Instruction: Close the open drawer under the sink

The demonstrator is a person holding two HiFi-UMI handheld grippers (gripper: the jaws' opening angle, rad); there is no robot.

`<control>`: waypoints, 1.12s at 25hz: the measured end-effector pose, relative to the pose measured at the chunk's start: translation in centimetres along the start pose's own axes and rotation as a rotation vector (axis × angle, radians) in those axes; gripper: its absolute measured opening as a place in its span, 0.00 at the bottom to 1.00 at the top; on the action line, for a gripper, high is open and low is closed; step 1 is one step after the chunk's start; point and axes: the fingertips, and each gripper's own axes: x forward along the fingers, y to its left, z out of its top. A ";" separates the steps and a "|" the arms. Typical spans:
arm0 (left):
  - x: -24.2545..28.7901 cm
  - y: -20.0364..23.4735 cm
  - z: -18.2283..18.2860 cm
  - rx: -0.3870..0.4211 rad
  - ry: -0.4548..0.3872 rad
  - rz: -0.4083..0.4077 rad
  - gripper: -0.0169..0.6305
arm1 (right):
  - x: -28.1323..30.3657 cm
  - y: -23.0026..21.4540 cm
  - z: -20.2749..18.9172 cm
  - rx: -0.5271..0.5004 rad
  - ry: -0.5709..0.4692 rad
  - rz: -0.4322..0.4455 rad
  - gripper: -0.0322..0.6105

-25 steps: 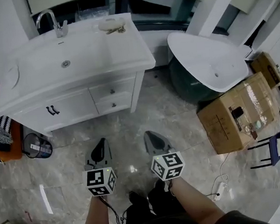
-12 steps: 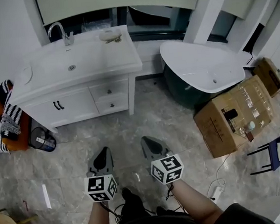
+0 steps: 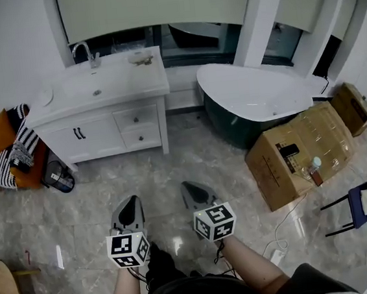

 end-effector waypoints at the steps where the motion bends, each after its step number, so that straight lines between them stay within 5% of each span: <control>1: -1.1 -1.0 -0.1 0.001 -0.007 0.004 0.05 | -1.4 0.1 -0.2 -0.002 -0.001 0.005 0.09; 14: -11.1 -10.0 -0.5 0.034 -0.032 0.025 0.05 | -13.0 2.9 -2.1 0.002 -0.011 0.067 0.09; 28: -9.6 -10.5 -0.1 0.036 -0.042 0.000 0.05 | -12.5 2.9 -1.9 -0.057 0.002 0.063 0.09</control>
